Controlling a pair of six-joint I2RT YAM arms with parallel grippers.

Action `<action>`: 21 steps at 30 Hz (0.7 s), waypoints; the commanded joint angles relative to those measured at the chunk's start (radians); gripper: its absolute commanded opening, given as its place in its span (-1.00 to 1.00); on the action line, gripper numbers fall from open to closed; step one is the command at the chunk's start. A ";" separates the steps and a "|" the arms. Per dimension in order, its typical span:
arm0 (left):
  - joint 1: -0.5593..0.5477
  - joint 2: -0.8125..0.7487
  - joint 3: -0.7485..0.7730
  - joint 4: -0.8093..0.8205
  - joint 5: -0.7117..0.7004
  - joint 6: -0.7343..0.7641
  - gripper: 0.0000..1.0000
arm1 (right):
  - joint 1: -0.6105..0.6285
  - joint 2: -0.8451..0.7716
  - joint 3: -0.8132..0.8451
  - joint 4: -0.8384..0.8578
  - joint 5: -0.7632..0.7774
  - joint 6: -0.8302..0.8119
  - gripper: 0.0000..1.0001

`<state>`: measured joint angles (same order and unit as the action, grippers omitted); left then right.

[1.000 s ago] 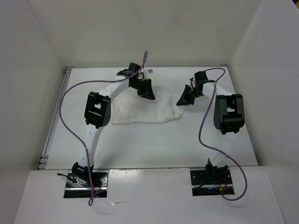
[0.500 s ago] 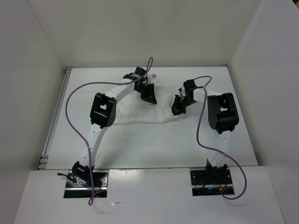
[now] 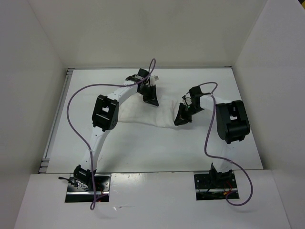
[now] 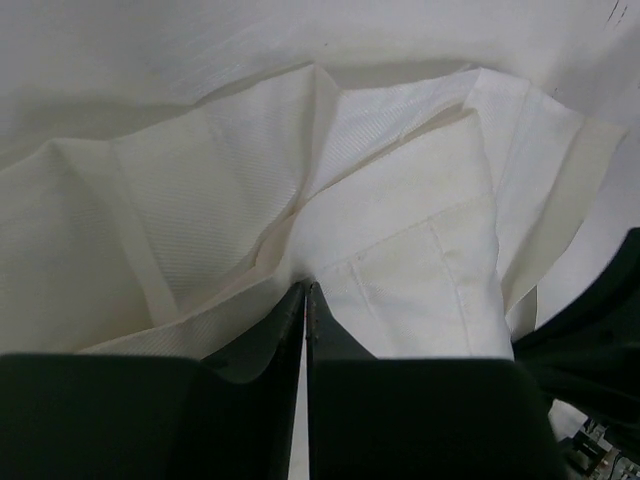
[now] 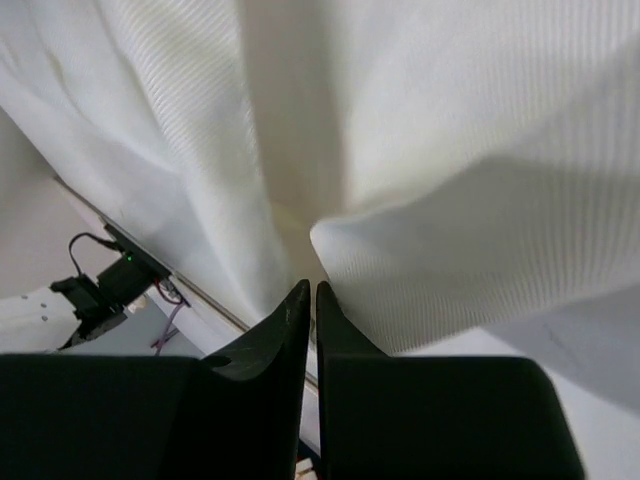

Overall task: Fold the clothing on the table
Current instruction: Fold the skirt

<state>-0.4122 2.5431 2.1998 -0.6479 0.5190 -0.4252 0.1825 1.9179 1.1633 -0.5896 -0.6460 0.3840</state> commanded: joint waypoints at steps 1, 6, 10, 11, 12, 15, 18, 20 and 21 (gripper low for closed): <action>0.003 0.042 -0.014 0.011 -0.063 0.006 -0.83 | -0.017 -0.109 -0.019 -0.064 -0.017 -0.037 -0.80; 0.003 0.042 -0.023 0.011 -0.073 0.006 -0.83 | -0.038 -0.172 -0.039 -0.114 -0.038 -0.048 -0.80; 0.003 -0.012 -0.032 0.011 -0.060 0.006 -0.70 | -0.071 -0.267 -0.007 -0.162 0.043 -0.048 -0.80; 0.003 -0.062 -0.061 0.022 -0.045 0.006 -0.66 | -0.071 -0.286 0.021 -0.176 0.124 -0.034 -0.51; 0.003 -0.092 -0.075 0.046 -0.045 0.006 -0.52 | -0.071 -0.301 0.021 -0.197 0.155 -0.034 -0.34; 0.003 -0.184 -0.106 0.057 -0.013 0.006 -0.30 | -0.093 -0.333 0.000 -0.173 0.196 -0.002 0.02; -0.007 -0.251 -0.139 0.071 0.045 0.006 -0.24 | -0.116 -0.342 -0.059 -0.118 0.224 0.039 0.29; -0.031 -0.276 -0.140 0.080 0.085 0.006 -0.24 | -0.126 -0.310 -0.080 -0.082 0.238 0.071 0.40; -0.031 -0.276 -0.140 0.080 0.098 0.006 -0.24 | -0.126 -0.297 -0.092 -0.066 0.238 0.081 0.40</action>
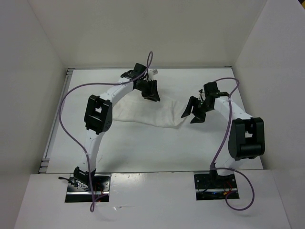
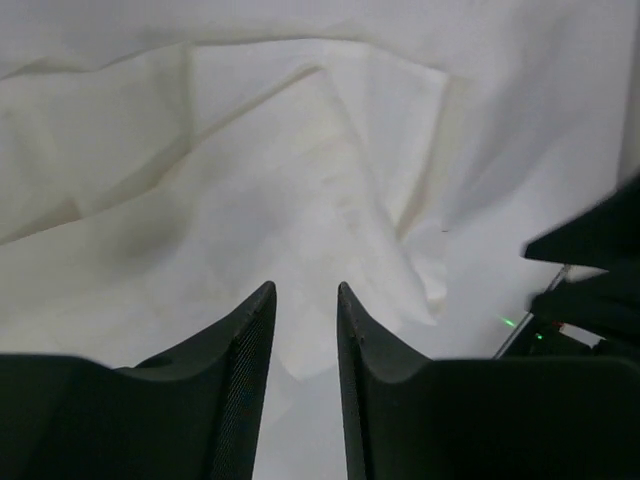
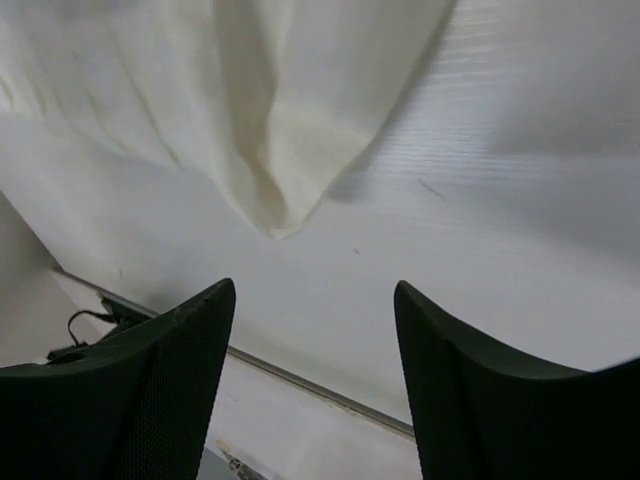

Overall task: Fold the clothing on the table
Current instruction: Fold the skirt

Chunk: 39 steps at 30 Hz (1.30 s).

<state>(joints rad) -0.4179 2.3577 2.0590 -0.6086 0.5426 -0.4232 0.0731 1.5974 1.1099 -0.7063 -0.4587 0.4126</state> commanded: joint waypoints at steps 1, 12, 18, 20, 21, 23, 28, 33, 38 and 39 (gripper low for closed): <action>-0.039 -0.090 0.001 0.041 0.085 -0.005 -0.24 | -0.027 0.036 -0.039 0.092 0.060 0.064 0.42; -0.108 0.017 0.013 0.050 0.135 -0.014 -0.21 | -0.067 0.214 -0.016 0.356 0.022 0.203 0.48; -0.117 0.058 0.003 0.050 0.135 -0.023 -0.21 | -0.067 0.321 0.018 0.444 -0.026 0.245 0.48; -0.117 0.070 0.003 0.050 0.135 -0.023 -0.21 | -0.067 0.332 0.027 0.478 -0.063 0.255 0.48; -0.127 0.080 0.003 0.050 0.135 -0.023 -0.21 | -0.067 0.346 0.027 0.478 -0.073 0.265 0.48; -0.127 0.090 -0.010 0.061 0.135 -0.032 -0.21 | -0.067 0.357 0.037 0.502 -0.084 0.275 0.48; -0.136 0.112 -0.020 0.081 0.146 -0.051 -0.21 | -0.067 0.392 0.073 0.493 -0.135 0.275 0.48; -0.136 0.133 -0.020 0.092 0.166 -0.072 -0.21 | -0.026 0.427 0.094 0.453 -0.144 0.247 0.43; -0.145 0.153 -0.020 0.101 0.175 -0.081 -0.21 | 0.022 0.470 0.103 0.442 -0.155 0.238 0.27; -0.145 0.153 -0.020 0.101 0.175 -0.081 -0.21 | 0.022 0.479 0.113 0.433 -0.155 0.238 0.24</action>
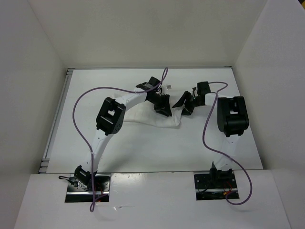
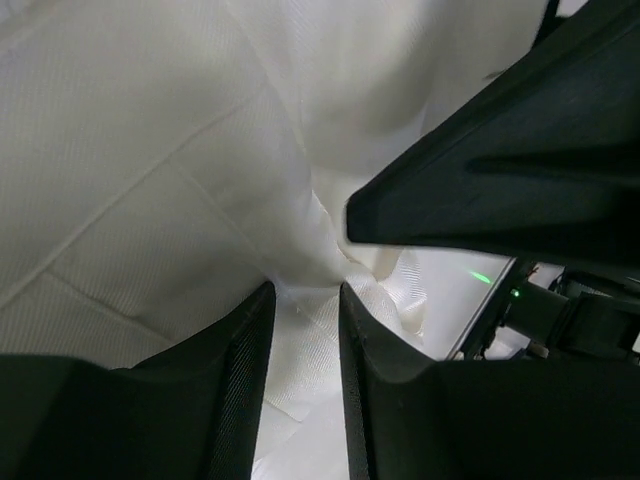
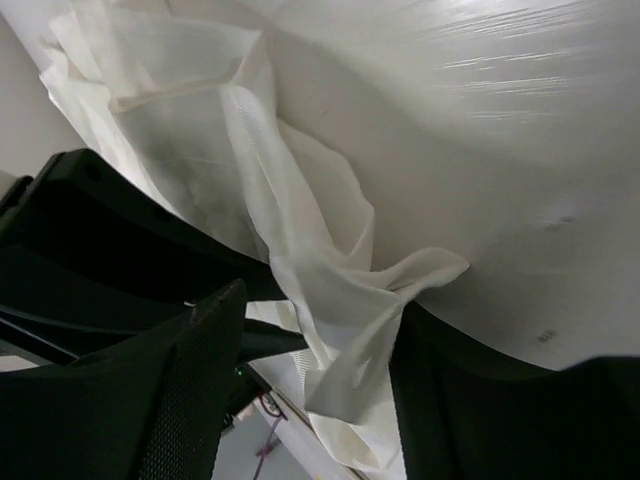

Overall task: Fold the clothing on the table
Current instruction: Fold the skirt

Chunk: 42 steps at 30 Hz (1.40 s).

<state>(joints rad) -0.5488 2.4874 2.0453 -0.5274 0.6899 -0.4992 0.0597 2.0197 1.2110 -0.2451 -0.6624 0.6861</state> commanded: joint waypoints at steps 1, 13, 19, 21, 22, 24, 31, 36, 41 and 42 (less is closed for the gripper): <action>-0.014 0.024 -0.007 0.020 0.028 -0.006 -0.21 | 0.051 0.066 0.012 -0.028 0.049 -0.036 0.22; -0.014 -0.024 -0.027 -0.009 -0.004 0.016 -0.16 | 0.127 0.131 0.062 -0.062 0.093 -0.026 -0.99; 0.099 -0.251 -0.029 -0.129 -0.168 0.132 0.09 | 0.105 0.122 0.071 -0.094 0.116 -0.046 -0.99; 0.157 -0.349 -0.063 -0.152 -0.211 0.168 0.30 | 0.095 0.122 0.081 -0.094 0.116 -0.046 -0.99; 0.177 -0.378 -0.082 -0.152 -0.225 0.177 0.30 | 0.085 0.122 0.081 -0.094 0.106 -0.056 -0.99; 0.234 -0.452 -0.147 -0.152 -0.260 0.189 0.30 | 0.072 0.122 0.081 -0.106 0.106 -0.065 -0.99; 0.329 -0.470 -0.353 -0.106 -0.145 0.209 -0.15 | 0.054 0.122 0.111 -0.147 0.106 -0.095 -0.99; 0.288 -0.438 -0.387 -0.077 -0.037 0.229 -0.65 | 0.054 0.131 0.111 -0.148 0.106 -0.096 -0.99; 0.207 -0.386 -0.375 -0.086 -0.006 0.229 -1.00 | 0.054 0.131 0.111 -0.148 0.106 -0.096 -0.99; 0.196 -0.375 -0.361 -0.097 -0.021 0.229 -1.00 | 0.054 0.131 0.111 -0.148 0.106 -0.096 -0.99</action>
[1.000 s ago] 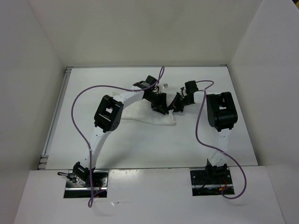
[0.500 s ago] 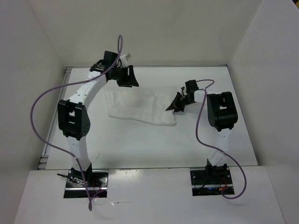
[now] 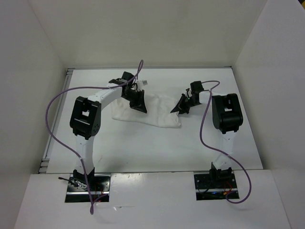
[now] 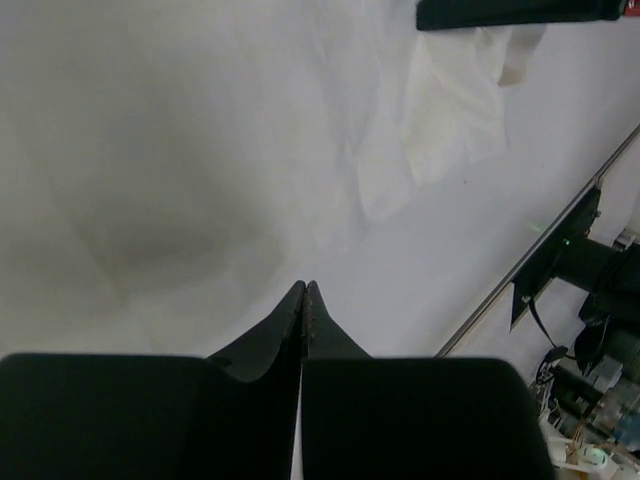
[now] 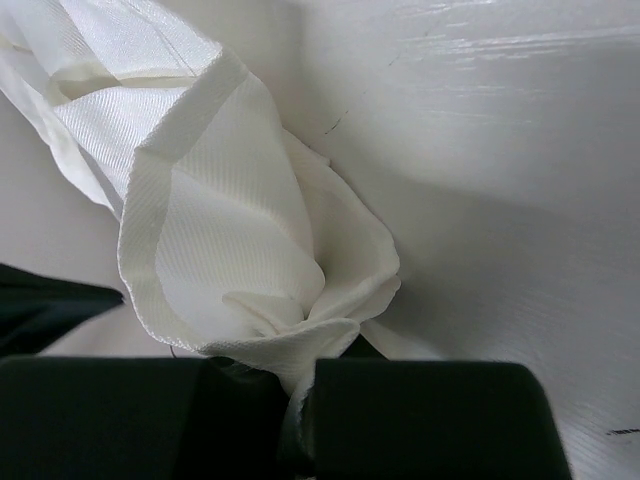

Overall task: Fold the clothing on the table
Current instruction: Fold the skirt

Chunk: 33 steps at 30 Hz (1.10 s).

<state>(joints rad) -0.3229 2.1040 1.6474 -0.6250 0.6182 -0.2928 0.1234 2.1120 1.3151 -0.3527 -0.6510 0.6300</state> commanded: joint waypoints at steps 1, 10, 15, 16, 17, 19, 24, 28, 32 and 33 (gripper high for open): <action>-0.050 0.031 0.046 -0.021 0.020 0.023 -1.00 | -0.010 0.048 0.007 -0.040 0.094 -0.039 -0.99; -0.082 0.079 0.046 -0.079 -0.193 0.012 -1.00 | -0.019 0.048 0.026 -0.069 0.094 -0.049 -0.99; -0.113 0.079 0.017 -0.079 -0.242 0.012 -1.00 | -0.019 0.039 0.026 -0.078 0.105 -0.058 -0.99; -0.113 0.079 0.002 -0.079 -0.242 0.012 -1.00 | -0.019 0.039 0.026 -0.078 0.114 -0.058 -0.99; -0.113 0.088 0.002 -0.079 -0.242 0.012 -1.00 | -0.019 0.039 0.026 -0.078 0.114 -0.058 -0.99; -0.134 0.088 -0.015 -0.067 -0.242 0.012 -1.00 | -0.028 0.039 0.026 -0.088 0.114 -0.058 -0.99; -0.156 0.108 -0.077 -0.047 -0.230 0.003 -1.00 | -0.037 0.039 0.035 -0.097 0.114 -0.058 -0.99; -0.166 0.140 -0.077 -0.047 -0.210 0.012 -1.00 | -0.047 0.000 0.044 -0.106 0.114 -0.058 -0.99; -0.188 0.185 -0.011 -0.059 -0.210 0.012 -1.00 | -0.076 -0.061 0.044 -0.126 0.090 -0.067 -0.99; -0.199 0.195 0.006 -0.059 -0.210 0.012 -1.00 | -0.076 -0.075 0.053 -0.149 0.090 -0.067 -0.99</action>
<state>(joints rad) -0.4839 2.2089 1.6405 -0.6624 0.4595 -0.2951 0.0765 2.1082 1.3418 -0.4423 -0.6350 0.5968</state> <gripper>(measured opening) 0.000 0.032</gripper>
